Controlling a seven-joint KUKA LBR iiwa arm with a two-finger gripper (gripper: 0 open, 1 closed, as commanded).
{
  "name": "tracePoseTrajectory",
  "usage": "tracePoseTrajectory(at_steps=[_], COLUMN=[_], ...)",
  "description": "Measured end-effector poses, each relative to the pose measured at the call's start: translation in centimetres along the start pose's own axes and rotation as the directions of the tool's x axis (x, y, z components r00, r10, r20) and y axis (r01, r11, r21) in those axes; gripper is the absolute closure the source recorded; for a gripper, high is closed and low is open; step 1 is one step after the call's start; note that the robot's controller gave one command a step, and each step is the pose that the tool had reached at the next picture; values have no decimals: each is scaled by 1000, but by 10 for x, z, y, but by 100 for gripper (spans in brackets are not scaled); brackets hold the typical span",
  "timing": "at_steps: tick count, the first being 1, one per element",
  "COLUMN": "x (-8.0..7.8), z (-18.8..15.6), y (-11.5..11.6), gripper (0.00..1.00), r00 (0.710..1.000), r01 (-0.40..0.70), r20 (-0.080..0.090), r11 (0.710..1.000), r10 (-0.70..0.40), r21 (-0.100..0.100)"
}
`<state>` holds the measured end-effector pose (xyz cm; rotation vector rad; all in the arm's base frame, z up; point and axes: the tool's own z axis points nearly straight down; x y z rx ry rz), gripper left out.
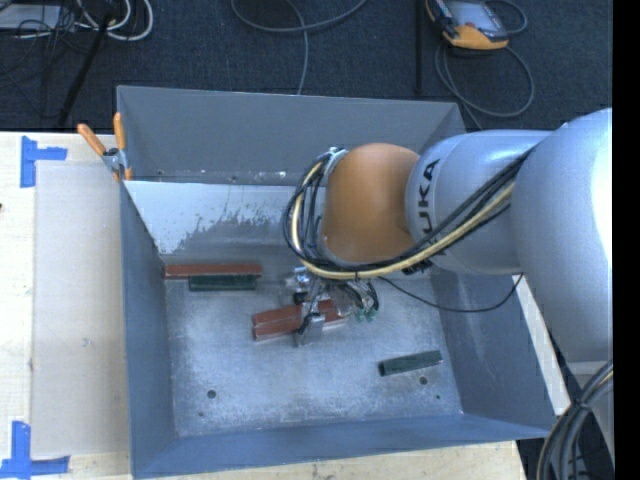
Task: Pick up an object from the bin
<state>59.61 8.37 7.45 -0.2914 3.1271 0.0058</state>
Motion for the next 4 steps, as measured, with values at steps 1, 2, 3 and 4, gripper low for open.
tracePoseTrajectory(at_steps=[1,2,3,4], x=[0,1,2,1], z=[-8,-17,-33,-52], y=[0,0,0,0], gripper=[100,100,100,100], r00=[1000,1000,1000,1000], r01=[0,-1,-2,-2], r20=[-1,-5,-8,-4], r11=[1000,1000,1000,1000], r10=[0,1,2,2], r21=[2,2,3,3])
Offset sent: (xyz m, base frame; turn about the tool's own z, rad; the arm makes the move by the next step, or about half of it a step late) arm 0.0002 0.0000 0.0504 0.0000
